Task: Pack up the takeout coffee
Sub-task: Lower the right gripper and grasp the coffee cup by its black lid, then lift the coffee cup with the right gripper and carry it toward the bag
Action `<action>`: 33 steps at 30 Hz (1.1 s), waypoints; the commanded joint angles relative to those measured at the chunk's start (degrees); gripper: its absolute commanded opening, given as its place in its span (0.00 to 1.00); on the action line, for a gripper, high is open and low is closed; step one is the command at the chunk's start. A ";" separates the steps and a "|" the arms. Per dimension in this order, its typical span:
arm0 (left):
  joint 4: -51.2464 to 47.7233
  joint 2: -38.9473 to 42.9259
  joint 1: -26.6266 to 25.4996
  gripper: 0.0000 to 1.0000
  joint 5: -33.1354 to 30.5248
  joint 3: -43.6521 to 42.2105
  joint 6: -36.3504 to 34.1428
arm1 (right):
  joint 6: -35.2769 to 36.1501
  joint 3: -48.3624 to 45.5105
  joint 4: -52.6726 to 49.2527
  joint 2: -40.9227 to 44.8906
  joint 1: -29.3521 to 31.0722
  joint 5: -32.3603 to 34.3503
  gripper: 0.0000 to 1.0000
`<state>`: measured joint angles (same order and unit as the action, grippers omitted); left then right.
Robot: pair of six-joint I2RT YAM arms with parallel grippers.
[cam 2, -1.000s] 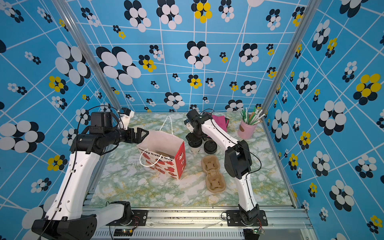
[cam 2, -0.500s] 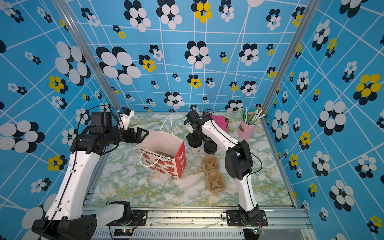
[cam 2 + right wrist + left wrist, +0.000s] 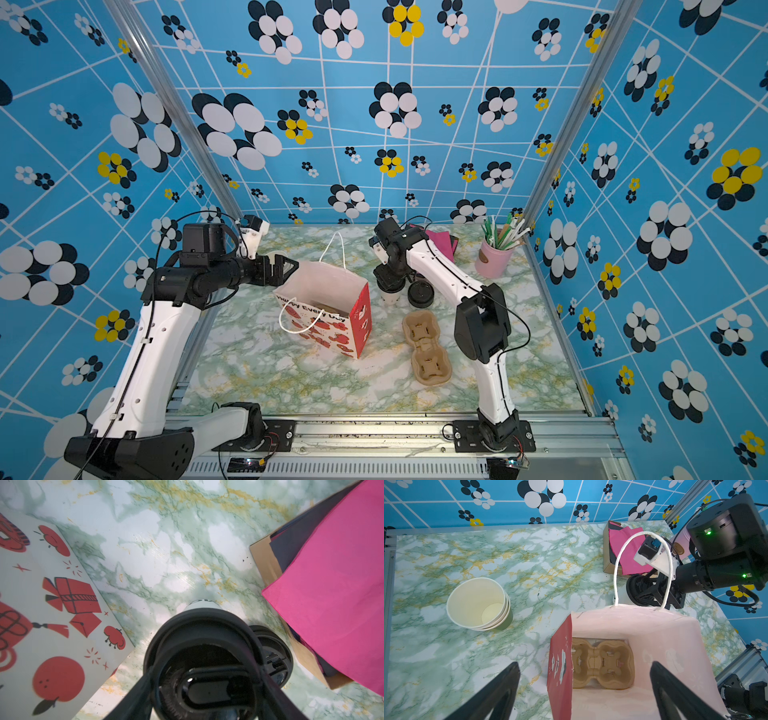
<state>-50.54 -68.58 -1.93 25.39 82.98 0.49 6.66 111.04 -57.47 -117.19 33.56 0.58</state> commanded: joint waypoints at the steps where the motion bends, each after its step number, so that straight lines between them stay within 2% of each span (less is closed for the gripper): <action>1: 0.89 -0.53 0.30 0.95 1.51 -0.45 0.17 | -0.48 -0.05 -0.92 3.75 -0.13 0.38 0.65; 8: -0.50 -2.08 0.31 0.85 1.08 -0.69 -0.79 | -0.42 2.13 -2.60 7.32 -0.09 1.09 0.65; 20: -3.13 -5.93 -1.28 0.64 -4.50 -1.62 -3.29 | -0.50 5.76 -5.47 15.83 -0.08 -1.46 0.65; 28: -2.34 -7.18 -2.36 0.44 -5.61 -2.60 -3.48 | -0.57 11.29 -9.37 17.95 0.38 -4.08 0.66; 29: -2.28 -7.35 -2.46 0.38 -5.52 -2.58 -3.39 | -0.49 12.09 -9.96 18.04 0.55 -4.26 0.65; 33: -2.04 -7.62 -2.70 0.28 -5.53 -2.99 -3.30 | -0.31 15.25 -11.98 18.22 1.49 -5.28 0.65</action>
<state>-52.29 -75.61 -4.27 20.21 80.90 -2.57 6.66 123.72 -66.17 -100.33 34.04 -2.72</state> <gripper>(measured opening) 0.299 0.683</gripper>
